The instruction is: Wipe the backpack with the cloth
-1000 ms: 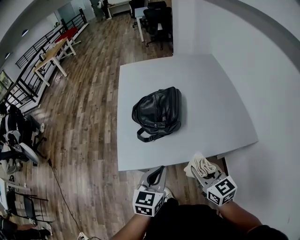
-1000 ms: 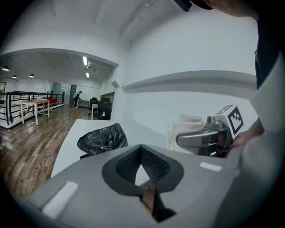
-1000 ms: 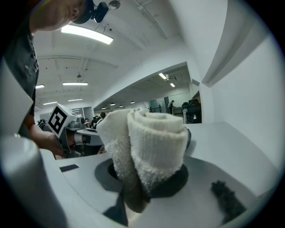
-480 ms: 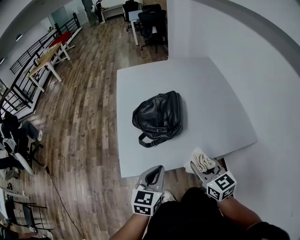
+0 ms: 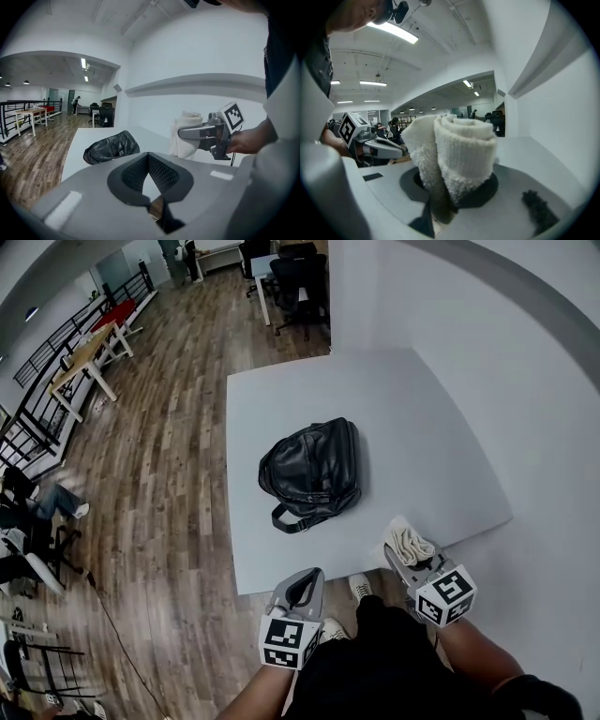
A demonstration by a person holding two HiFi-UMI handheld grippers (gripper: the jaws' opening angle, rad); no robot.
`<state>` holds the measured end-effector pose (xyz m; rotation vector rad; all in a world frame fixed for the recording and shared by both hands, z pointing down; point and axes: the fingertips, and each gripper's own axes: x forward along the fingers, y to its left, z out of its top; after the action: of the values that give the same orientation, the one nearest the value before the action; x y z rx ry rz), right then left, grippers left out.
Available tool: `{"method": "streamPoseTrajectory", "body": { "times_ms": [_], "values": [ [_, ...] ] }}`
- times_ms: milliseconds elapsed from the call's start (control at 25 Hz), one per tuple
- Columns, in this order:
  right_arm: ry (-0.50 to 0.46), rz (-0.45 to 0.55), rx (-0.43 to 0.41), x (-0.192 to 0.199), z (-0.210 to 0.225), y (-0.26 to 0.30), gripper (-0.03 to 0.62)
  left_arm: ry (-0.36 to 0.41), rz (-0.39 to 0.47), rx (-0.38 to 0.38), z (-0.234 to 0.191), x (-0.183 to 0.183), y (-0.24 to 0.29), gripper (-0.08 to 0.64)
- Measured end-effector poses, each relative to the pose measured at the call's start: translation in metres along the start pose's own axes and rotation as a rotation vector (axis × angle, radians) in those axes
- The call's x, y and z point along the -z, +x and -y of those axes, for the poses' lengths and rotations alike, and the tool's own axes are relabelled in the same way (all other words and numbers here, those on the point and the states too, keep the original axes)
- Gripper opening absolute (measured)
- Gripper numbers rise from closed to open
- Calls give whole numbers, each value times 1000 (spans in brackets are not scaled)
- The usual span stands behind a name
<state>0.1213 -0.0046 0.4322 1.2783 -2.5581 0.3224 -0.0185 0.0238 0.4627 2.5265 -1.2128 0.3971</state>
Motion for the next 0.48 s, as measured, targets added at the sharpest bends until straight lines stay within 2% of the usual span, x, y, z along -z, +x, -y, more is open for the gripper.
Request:
{"method": "streamPoseTrajectory", "body": {
  "times_ms": [480],
  "values": [
    [-35, -15, -57, -6, 25, 27, 89, -9, -15, -15, -5, -18, 34, 6]
  ]
}}
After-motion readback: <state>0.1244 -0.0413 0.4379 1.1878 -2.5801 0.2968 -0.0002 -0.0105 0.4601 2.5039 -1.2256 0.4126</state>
